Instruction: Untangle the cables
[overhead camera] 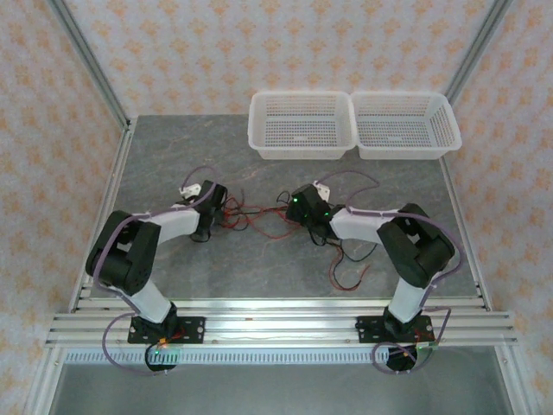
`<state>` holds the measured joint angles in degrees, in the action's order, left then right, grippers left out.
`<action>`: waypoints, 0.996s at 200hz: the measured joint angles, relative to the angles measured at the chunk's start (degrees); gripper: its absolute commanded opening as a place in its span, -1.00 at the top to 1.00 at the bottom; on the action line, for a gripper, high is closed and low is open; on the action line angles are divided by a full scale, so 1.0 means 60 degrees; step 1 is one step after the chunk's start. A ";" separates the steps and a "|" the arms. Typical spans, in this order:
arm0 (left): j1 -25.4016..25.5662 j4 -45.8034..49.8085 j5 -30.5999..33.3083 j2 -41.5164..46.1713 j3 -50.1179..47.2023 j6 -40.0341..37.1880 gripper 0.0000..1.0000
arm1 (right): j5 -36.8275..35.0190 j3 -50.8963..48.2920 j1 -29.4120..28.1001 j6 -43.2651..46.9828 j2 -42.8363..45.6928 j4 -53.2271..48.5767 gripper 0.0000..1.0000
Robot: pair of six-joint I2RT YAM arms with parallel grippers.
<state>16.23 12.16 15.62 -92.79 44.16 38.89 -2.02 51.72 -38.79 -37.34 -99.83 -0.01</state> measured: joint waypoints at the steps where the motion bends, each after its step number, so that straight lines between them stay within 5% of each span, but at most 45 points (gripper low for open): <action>1: -0.0018 0.0029 0.0015 0.0036 -0.0011 0.0000 -0.55 | 0.0000 0.0000 0.0004 0.0018 0.0007 -0.0018 -0.44; 49: -0.0106 0.0535 0.0346 0.1384 -0.0062 -0.0120 -0.57 | 0.0211 0.0000 0.0055 0.0659 0.0790 -0.0284 -0.46; 104: -0.0106 0.0590 0.0168 0.3144 -0.0084 -0.0248 -0.61 | 0.0481 0.0004 0.0055 0.1027 0.3282 -0.1100 -0.47; 199: -0.0106 0.1348 -0.0364 0.5592 0.0368 -0.0579 -0.64 | -0.0532 -0.0138 0.0055 0.0852 0.5479 -0.3643 -0.47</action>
<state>15.59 20.25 13.43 -59.24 46.37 35.42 -5.21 50.89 -38.46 -32.23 -66.96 -21.87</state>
